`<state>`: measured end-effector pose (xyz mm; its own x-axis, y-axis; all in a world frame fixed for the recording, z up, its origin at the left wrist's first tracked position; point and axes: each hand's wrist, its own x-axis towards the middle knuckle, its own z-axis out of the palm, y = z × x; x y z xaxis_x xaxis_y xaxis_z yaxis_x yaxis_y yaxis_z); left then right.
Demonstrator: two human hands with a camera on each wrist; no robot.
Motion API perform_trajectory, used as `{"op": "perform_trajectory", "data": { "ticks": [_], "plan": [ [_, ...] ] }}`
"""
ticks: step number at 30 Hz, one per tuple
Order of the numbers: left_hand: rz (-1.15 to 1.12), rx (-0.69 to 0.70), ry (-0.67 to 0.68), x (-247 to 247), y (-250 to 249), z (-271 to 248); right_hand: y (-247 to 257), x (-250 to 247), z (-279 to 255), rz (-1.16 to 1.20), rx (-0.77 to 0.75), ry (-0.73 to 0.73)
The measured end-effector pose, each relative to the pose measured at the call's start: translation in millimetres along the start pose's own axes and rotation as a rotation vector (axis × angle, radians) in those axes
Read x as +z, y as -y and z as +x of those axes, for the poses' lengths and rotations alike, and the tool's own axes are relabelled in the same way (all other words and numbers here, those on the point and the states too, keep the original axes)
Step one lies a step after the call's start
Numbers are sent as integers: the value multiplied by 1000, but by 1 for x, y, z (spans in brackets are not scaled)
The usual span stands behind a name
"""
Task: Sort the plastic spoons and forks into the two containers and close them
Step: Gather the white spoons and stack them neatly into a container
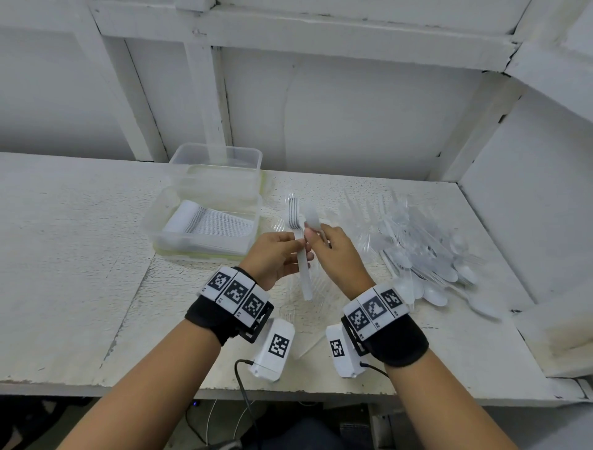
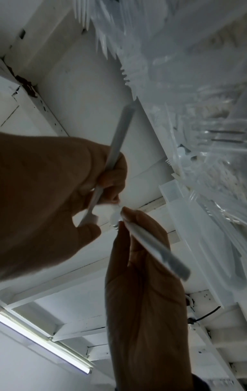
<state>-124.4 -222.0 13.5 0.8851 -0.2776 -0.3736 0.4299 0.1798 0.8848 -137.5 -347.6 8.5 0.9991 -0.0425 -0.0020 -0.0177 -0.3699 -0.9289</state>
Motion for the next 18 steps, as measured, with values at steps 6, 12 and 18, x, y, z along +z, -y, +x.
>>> {"op": "perform_trajectory", "data": {
  "ticks": [6, 12, 18],
  "plan": [
    [7, 57, -54, 3, 0, -1, 3, 0, 4, -20, 16, -200],
    [63, 108, -59, 9, 5, -5, 2, 3, 7, -216, -57, -271],
    [194, 167, -111, 7, 6, -7, 7, 11, 8, -198, -40, -111]
  ]
}}
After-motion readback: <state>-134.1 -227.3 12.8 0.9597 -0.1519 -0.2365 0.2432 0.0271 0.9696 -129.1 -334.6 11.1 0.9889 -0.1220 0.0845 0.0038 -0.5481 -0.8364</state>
